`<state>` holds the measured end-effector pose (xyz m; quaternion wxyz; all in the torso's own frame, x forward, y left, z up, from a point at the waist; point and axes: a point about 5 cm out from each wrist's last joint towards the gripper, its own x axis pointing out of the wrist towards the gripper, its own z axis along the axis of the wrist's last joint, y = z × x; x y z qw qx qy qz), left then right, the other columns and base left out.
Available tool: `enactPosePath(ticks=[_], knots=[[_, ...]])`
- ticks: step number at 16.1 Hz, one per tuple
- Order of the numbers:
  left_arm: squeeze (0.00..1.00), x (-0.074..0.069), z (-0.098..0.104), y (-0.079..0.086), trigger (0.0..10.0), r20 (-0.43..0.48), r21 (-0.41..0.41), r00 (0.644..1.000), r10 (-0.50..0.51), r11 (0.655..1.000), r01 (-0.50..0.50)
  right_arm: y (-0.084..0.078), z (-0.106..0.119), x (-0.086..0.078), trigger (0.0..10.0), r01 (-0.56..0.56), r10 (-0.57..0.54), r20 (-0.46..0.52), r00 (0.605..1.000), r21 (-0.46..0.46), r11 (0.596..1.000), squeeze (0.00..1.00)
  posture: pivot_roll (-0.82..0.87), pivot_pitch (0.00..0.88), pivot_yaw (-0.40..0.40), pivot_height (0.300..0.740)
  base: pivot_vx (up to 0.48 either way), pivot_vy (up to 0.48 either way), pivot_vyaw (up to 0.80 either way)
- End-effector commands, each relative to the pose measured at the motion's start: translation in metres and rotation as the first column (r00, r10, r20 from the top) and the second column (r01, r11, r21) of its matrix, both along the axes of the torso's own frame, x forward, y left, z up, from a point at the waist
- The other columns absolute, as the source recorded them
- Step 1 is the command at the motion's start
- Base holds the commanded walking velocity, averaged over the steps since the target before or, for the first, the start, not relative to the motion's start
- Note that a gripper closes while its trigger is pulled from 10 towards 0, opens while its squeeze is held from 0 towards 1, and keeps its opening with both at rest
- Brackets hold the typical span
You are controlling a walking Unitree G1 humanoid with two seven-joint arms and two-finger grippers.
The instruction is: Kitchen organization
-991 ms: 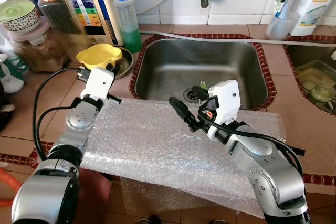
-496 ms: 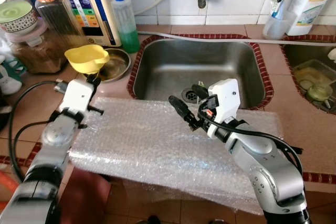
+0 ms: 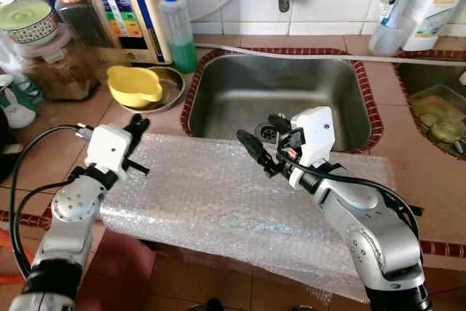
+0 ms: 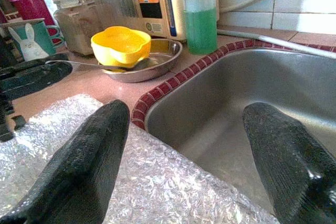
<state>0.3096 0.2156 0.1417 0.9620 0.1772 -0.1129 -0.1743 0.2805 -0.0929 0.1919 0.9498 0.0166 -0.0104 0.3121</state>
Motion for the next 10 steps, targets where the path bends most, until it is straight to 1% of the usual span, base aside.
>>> enactPosePath(ticks=[1, 3, 6, 8, 10], knots=[[0.0, -0.003, -0.001, -0.006, 0.0, -0.029, -0.007, 0.999, -0.038, 0.999, 0.038, 0.001, 0.003, 0.001, 10.0, -0.008, 0.008, 0.017, 1.0, 0.002, 1.0, 0.0, -0.25, 0.142, 0.111, 0.74, 0.0, 0.0, 0.0], [0.0, -0.004, 0.009, -0.018, 0.0, -0.001, -0.042, 0.997, -0.075, 0.996, 0.075, 0.0, 0.003, 0.002, 10.0, -0.004, 0.004, 0.018, 1.0, 0.0, 1.0, 0.0, -0.25, 0.141, 0.111, 0.74, 0.0, 0.0, 0.0], [0.0, -0.003, 0.018, -0.025, 0.0, 0.016, -0.089, 0.997, -0.082, 0.993, 0.083, 0.001, 0.004, 0.005, 10.0, -0.003, 0.003, 0.023, 1.0, 0.003, 1.0, 0.0, -0.25, 0.134, 0.111, 0.74, 0.0, 0.0, 0.0], [0.0, -0.003, 0.021, -0.026, 0.0, 0.018, -0.108, 0.997, -0.073, 0.991, 0.074, 0.001, 0.004, 0.006, 10.0, -0.003, 0.002, 0.026, 1.0, 0.004, 1.0, 0.0, -0.25, 0.132, 0.111, 0.74, 0.0, 0.0, 0.0], [0.0, -0.001, 0.029, -0.023, 0.0, 0.05, -0.124, 0.998, -0.04, 0.991, 0.046, 0.0, 0.005, 0.007, 10.0, 0.002, -0.002, 0.03, 1.0, 0.005, 1.0, 0.0, -0.25, 0.129, 0.111, 0.74, 0.0, 0.0, 0.0]])
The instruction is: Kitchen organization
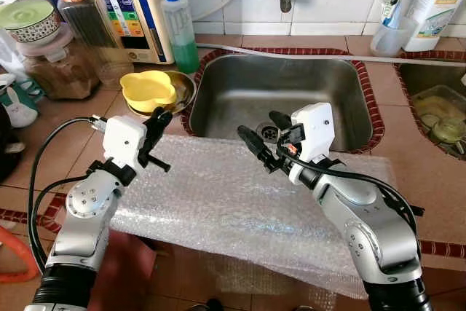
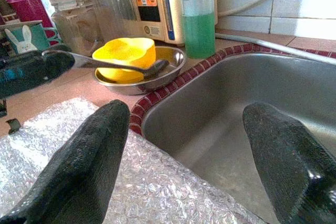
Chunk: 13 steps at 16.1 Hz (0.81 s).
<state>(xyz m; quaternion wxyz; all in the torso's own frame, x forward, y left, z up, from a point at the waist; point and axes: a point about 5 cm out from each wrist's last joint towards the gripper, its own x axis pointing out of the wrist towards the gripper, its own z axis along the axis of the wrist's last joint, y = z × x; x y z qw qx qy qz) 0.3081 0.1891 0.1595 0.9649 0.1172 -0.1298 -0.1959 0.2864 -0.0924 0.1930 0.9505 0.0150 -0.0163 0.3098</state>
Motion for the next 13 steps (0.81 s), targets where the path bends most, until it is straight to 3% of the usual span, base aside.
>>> enactPosePath(ticks=[1, 7, 9, 10, 13], knots=[[0.0, 0.001, 0.015, 0.005, 0.0, 0.053, -0.015, 0.998, 0.03, 0.999, -0.029, -0.001, 0.004, 0.002, 10.0, 0.0, 0.0, 0.02, 1.0, 0.004, 1.0, 0.0, -0.25, 0.128, 0.11, 0.74, 0.0, 0.0, 0.0], [0.0, 0.006, 0.035, -0.002, 0.0, 0.093, -0.107, 0.995, 0.024, 0.994, -0.014, -0.008, 0.004, 0.007, 10.0, 0.03, -0.03, 0.035, 0.999, -0.008, 1.0, 0.0, -0.25, 0.122, 0.108, 0.74, 0.0, 0.0, 0.0], [0.0, 0.009, 0.047, -0.002, 0.0, 0.09, -0.21, 0.996, 0.026, 0.978, -0.006, -0.019, 0.004, 0.016, 10.0, 0.101, -0.1, 0.05, 0.994, -0.025, 0.995, 0.0, -0.25, 0.118, 0.106, 0.74, 0.0, 0.0, 0.0], [0.0, 0.01, 0.054, -0.005, 0.0, 0.08, -0.252, 0.997, -0.004, 0.968, 0.024, -0.025, 0.004, 0.021, 10.0, 0.125, -0.117, 0.085, 0.989, -0.089, 0.988, 0.0, -0.25, 0.116, 0.106, 0.74, 0.0, 0.0, 0.0], [0.0, 0.009, 0.069, -0.024, 0.0, 0.11, -0.184, 0.988, -0.111, 0.974, 0.13, -0.036, 0.006, 0.031, 10.0, 0.131, -0.093, 0.171, 0.981, -0.231, 0.964, 0.0, -0.24, 0.113, 0.106, 0.74, 0.0, 0.0, 0.0]])
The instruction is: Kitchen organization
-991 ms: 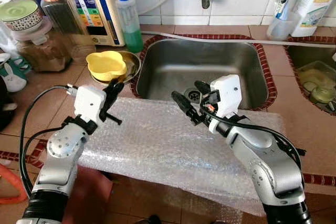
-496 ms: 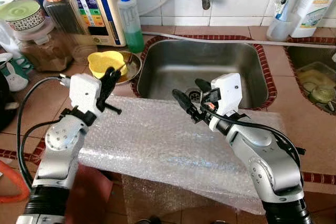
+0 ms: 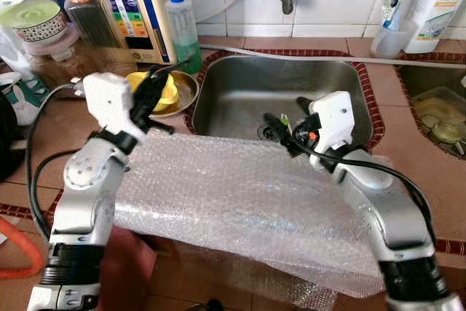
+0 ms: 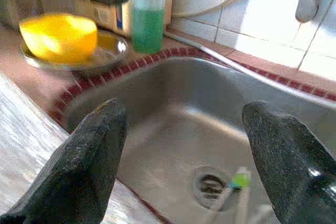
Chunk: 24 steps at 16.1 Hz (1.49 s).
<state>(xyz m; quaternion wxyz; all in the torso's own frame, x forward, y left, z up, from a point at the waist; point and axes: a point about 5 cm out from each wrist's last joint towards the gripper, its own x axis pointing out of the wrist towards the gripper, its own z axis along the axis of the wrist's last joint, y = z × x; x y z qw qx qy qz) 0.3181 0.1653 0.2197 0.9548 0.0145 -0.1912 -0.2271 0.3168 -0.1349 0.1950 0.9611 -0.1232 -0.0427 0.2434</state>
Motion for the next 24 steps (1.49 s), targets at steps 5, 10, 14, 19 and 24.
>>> enactPosePath(ticks=[5, 10, 14, 19, 24], knots=[[0.0, -0.004, 0.017, -0.033, 0.0, 0.037, 0.159, 0.981, -0.189, 0.97, 0.181, 0.009, 0.017, 0.012, 10.0, -0.032, 0.067, 0.176, 0.982, -0.196, 0.98, 0.0, -0.23, 0.112, 0.113, 0.74, 0.0, 0.0, 0.0], [0.0, -0.008, 0.006, -0.062, 0.0, -0.018, 0.215, 0.949, -0.314, 0.926, 0.311, 0.024, 0.024, 0.018, 10.0, -0.071, 0.134, 0.255, 0.958, -0.241, 0.968, 0.0, -0.24, 0.115, 0.114, 0.74, 0.0, 0.0, 0.0], [0.0, -0.01, 0.006, -0.079, 0.0, -0.019, 0.236, 0.924, -0.382, 0.896, 0.375, 0.033, 0.026, 0.024, 10.0, -0.079, 0.144, 0.268, 0.953, -0.24, 0.968, 0.0, -0.24, 0.122, 0.117, 0.74, 0.0, 0.0, 0.0], [0.0, -0.015, 0.011, -0.087, 0.0, -0.003, 0.221, 0.902, -0.432, 0.879, 0.422, 0.039, 0.011, 0.035, 2.0, -0.094, 0.144, 0.21, 0.967, -0.23, 0.969, 0.0, -0.24, 0.127, 0.12, 0.74, 0.0, 0.0, 0.0], [0.0, -0.019, 0.011, -0.089, 0.0, -0.002, 0.218, 0.894, -0.449, 0.872, 0.439, 0.039, 0.002, 0.04, 0.0, -0.108, 0.154, 0.174, 0.973, -0.246, 0.963, 0.0, -0.23, 0.132, 0.119, 0.74, 0.0, 0.0, 0.0]])
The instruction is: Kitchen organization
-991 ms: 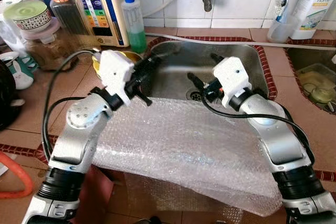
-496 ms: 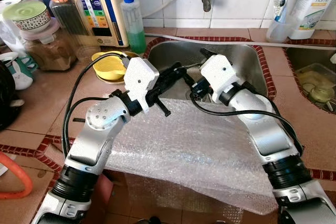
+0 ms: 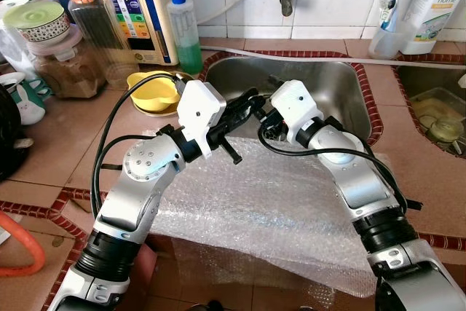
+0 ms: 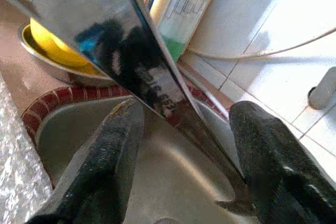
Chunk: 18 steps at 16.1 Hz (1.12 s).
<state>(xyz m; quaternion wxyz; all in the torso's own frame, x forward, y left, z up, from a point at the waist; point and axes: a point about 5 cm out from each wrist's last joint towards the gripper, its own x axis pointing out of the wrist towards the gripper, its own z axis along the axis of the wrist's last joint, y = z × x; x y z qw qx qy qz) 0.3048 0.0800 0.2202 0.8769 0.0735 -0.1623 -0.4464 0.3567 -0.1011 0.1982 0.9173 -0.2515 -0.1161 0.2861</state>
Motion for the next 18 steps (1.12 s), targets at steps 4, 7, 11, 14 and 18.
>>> enactPosePath(ticks=[4, 7, 11, 14, 18], knots=[[0.0, -0.008, 0.007, -0.007, 0.0, 0.049, 0.011, 0.997, -0.054, 0.999, 0.054, 0.006, -0.008, 0.001, 0.0, -0.09, 0.087, -0.04, 0.995, -0.102, 0.991, 0.0, -0.23, 0.135, 0.117, 0.74, 0.0, 0.0, 0.0], [0.0, -0.008, 0.006, -0.007, 0.0, 0.048, 0.019, 0.997, -0.055, 0.998, 0.054, 0.004, -0.008, 0.0, 0.0, -0.103, 0.099, -0.037, 0.994, -0.14, 0.985, 0.0, -0.24, 0.138, 0.116, 0.74, 0.0, 0.0, 0.0], [0.0, -0.008, 0.006, -0.007, 0.0, 0.047, 0.02, 0.997, -0.058, 0.998, 0.057, -0.002, -0.007, 0.001, 0.0, -0.081, 0.079, -0.022, 0.997, -0.131, 0.988, 0.0, -0.24, 0.14, 0.12, 0.74, 0.0, 0.0, 0.0], [0.0, -0.007, 0.005, -0.006, 0.0, 0.047, 0.028, 0.998, -0.053, 0.998, 0.051, -0.009, -0.006, 0.002, 0.0, -0.053, 0.051, -0.015, 0.999, -0.123, 0.991, 0.0, -0.24, 0.137, 0.121, 0.74, 0.0, 0.0, 0.0], [0.0, -0.004, 0.002, -0.004, 10.0, 0.042, 0.021, 0.999, -0.019, 1.0, 0.018, -0.014, -0.006, 0.005, 0.0, -0.024, 0.024, -0.002, 1.0, -0.127, 0.992, 0.0, -0.24, 0.133, 0.123, 0.74, 0.0, 0.0, 0.0]])
